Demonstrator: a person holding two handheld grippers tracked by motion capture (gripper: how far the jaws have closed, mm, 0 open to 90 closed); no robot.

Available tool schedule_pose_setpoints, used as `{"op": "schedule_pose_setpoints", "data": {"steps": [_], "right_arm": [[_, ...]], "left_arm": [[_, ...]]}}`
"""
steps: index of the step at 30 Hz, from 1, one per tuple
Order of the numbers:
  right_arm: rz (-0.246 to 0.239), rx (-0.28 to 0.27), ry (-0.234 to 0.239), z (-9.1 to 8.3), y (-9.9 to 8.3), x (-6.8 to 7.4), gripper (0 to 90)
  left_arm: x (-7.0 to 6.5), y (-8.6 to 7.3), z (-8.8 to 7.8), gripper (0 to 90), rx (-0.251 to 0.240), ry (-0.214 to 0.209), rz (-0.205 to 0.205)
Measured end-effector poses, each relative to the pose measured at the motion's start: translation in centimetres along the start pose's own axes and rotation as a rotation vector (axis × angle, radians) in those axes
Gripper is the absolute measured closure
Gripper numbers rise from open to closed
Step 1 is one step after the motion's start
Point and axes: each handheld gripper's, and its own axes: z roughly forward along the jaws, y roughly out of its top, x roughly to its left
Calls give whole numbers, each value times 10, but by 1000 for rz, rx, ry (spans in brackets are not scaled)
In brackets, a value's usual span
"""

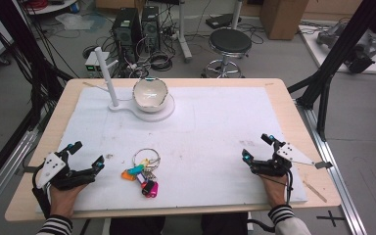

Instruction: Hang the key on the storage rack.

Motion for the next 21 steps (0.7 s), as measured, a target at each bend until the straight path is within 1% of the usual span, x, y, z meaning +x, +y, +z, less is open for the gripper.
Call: {"op": "schedule_pose_setpoints", "data": {"steps": [3,7,9,11,15,16,18,20,21], "right_arm": [[-6,1,-1,0,0,0,11],[3,-1,-3,0,0,0,11],[3,-1,-6,0,0,0,11],[-7,-1,-7,1,0,0,11],[1,6,-11,0,0,2,11],[-5,4,-11,1,0,2,11],[-18,3,-18,1,0,2,11],[-22,2,-19,0,0,3,11],[-27,-1,-19,1,0,2,11]], "left_arm": [[0,0,0,61,1,3,-4],[0,0,0,61,-1,5,0],[0,0,0,61,-4,6,-5],[0,0,0,61,-6,6,-8],[1,0,0,61,-3,5,-12],[1,0,0,61,-6,4,-21],[1,0,0,61,-3,4,-20],[2,0,0,61,-1,1,-24],[1,0,1,61,1,-1,-17]]}}
